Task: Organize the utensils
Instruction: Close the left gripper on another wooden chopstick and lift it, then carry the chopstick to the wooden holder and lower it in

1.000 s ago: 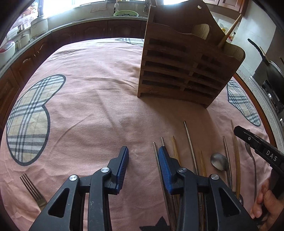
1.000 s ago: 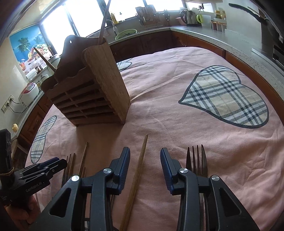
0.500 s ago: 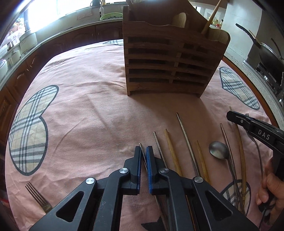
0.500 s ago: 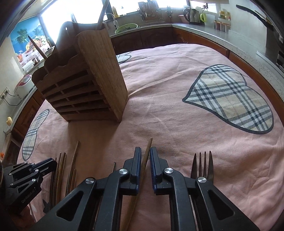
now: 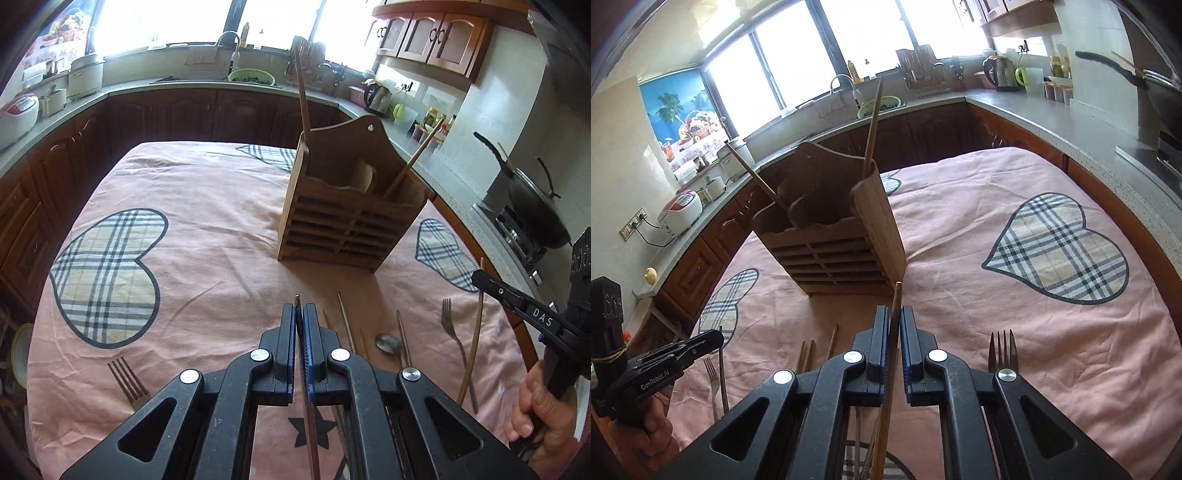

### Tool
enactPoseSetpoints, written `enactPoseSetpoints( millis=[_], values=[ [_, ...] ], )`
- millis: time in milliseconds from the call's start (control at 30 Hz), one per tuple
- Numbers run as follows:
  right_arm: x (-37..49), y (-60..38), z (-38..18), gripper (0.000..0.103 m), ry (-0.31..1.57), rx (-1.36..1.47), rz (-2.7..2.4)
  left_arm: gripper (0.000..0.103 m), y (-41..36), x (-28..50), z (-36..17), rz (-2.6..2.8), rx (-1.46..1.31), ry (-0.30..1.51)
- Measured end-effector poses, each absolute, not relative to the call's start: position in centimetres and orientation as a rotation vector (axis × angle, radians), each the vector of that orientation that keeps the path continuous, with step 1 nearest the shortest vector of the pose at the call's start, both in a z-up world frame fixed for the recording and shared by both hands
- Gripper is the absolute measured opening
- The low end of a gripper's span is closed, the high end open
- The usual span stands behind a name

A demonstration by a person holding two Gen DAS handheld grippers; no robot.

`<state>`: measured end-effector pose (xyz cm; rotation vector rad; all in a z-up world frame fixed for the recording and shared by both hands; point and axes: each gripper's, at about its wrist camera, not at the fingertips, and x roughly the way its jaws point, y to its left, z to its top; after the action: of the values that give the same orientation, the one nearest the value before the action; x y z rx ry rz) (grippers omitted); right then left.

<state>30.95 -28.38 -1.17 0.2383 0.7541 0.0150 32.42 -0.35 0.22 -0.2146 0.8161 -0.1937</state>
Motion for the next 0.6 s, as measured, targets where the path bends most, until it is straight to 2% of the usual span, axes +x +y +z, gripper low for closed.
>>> enactPoseSetpoints(
  millis=[600],
  values=[
    [26.6, -26.4, 5.7, 0.005, 0.593, 0.203, 0.057, 0.002, 3.0, 24.0, 7.1, -0.218, -0.269, 0.659]
  ],
)
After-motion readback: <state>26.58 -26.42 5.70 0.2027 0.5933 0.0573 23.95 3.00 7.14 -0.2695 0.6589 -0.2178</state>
